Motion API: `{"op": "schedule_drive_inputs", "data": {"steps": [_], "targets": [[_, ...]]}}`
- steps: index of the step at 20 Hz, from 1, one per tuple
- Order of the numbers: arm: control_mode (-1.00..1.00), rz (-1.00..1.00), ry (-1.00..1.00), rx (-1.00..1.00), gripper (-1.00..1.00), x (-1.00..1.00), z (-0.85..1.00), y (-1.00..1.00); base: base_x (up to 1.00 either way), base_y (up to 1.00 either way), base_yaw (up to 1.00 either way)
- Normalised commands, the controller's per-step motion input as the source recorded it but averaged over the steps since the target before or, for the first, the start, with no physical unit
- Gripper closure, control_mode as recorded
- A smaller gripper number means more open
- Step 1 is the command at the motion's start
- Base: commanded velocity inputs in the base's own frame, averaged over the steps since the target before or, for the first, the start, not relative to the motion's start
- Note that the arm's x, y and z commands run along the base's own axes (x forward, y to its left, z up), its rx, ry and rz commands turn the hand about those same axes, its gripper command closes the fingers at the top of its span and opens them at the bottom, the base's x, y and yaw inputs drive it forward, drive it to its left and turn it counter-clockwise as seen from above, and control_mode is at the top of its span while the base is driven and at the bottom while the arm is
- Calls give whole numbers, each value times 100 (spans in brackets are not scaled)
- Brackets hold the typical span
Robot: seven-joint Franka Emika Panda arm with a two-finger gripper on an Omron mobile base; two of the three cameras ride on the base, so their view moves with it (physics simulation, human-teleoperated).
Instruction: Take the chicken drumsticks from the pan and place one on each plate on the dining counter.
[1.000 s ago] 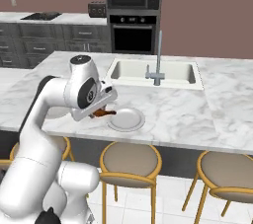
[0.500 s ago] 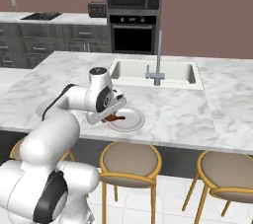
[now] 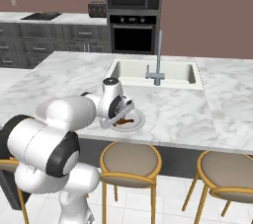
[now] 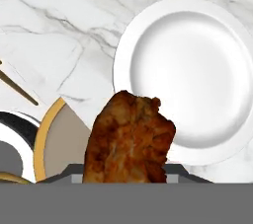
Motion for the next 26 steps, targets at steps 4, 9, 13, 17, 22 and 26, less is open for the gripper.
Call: {"op": "schedule_drive_inputs", "data": {"steps": [4, 9, 13, 17, 22, 26], "targets": [[-100, 9, 0, 1, 100, 69, -14, -34, 0, 0, 0], [-100, 6, 1, 0, 100, 60, -29, -5, 0, 0, 0], [-100, 1, 8, 0, 100, 28, -53, 3, 0, 0, 0], [-100, 0, 8, 0, 100, 18, -46, 0, 0, 0, 0], [-100, 0, 2, 0, 100, 17, -13, 14, 0, 0, 0], [-100, 1, -5, 1, 100, 45, 0, 17, 0, 0, 0]]}}
